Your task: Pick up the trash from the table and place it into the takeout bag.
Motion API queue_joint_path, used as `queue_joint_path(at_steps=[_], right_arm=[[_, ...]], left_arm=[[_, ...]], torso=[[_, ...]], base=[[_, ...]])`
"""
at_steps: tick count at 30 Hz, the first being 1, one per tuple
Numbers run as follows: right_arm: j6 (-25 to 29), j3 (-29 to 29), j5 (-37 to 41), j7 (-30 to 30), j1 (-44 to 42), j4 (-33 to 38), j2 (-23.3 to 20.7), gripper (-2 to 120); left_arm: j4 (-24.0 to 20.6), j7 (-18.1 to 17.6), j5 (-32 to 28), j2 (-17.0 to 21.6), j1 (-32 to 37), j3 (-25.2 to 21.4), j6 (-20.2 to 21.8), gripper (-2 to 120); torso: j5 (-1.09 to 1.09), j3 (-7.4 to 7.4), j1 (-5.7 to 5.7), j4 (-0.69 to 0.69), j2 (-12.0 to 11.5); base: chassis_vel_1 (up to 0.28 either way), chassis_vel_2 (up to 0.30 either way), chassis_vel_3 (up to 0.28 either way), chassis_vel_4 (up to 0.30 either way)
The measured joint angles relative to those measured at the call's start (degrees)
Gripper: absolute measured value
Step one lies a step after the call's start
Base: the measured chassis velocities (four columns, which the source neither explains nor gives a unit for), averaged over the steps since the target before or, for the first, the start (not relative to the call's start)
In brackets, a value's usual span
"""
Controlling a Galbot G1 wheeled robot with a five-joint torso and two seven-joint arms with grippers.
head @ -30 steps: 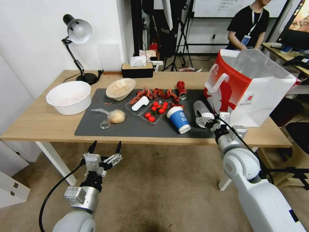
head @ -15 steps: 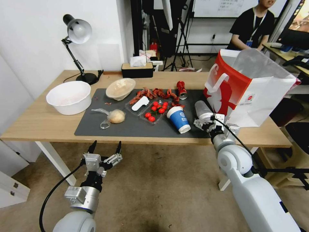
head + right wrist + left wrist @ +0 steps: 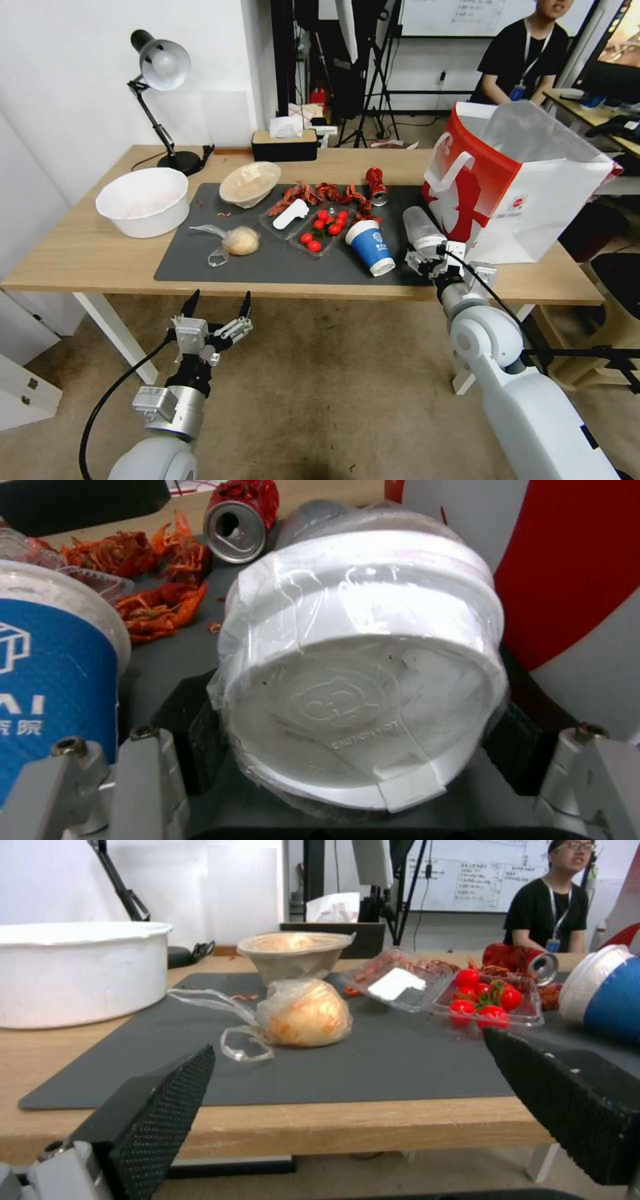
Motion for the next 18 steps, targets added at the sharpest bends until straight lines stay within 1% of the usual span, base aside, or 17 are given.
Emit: queue_joint_path(at_steps=[5,6,8,9,11,12,13,16,18], right_arm=[[0.09,0.69,0.0,-0.36,-0.68,0.74,-0.13,72],[0.28,1.0,-0.02,-1.18,-1.01,1.49,-0.37,72],[1.91,1.65,-0.2,-5.04,-1.94,3.83,-1.58,72],[1.91,1.65,-0.2,-5.04,-1.94,3.83,-1.58,72],[3.76,2.44,-0.42,-10.44,-2.7,7.77,-4.17,72],[4.23,2.67,-0.45,-11.66,-2.75,9.29,-5.34,72],[4.23,2.67,-0.45,-11.66,-2.75,9.29,-5.34,72],[4.94,3.68,0.68,-13.43,-1.16,13.34,-9.75,72],[4.95,3.81,1.35,-13.42,-0.48,13.89,-10.47,72]], left_arm=[[-0.03,-0.05,-0.05,0.25,-0.04,-0.01,-0.03,100],[0.03,-0.05,-0.05,0.19,-0.13,0.02,-0.05,100],[0.16,-0.06,-0.04,-0.05,-0.09,0.3,-0.16,100],[0.16,-0.06,-0.04,-0.05,-0.09,0.3,-0.16,100],[0.66,-0.06,-0.05,-0.14,-0.31,0.26,-0.58,100],[0.82,-0.07,-0.31,-0.17,-0.58,0.07,-0.58,100],[0.82,-0.07,-0.31,-0.17,-0.58,0.07,-0.58,100],[0.82,-0.21,-0.71,-0.43,-0.82,-0.12,-0.47,100],[0.82,-0.22,-0.7,-0.56,-0.77,-0.08,-0.47,100]], torso=[[0.01,0.0,0.0,-0.01,0.0],[0.02,0.0,0.0,-0.01,-0.01],[0.01,0.0,0.0,-0.01,0.0],[0.01,0.0,0.0,-0.01,0.0],[0.01,0.0,0.0,0.0,0.0],[0.0,0.0,0.0,-0.01,0.0],[0.0,0.0,0.0,-0.01,0.0],[0.01,0.0,0.0,-0.01,0.0],[0.0,0.0,0.0,0.0,0.0]], base=[[0.0,0.0,0.0,0.0],[0.0,0.0,0.0,0.0],[0.0,0.0,0.0,0.0],[0.0,0.0,0.0,0.0],[0.0,0.0,0.0,0.0],[0.0,0.0,0.0,0.0],[0.0,0.0,0.0,0.0],[0.0,0.0,0.0,0.0],[0.0,0.0,0.0,0.0]])
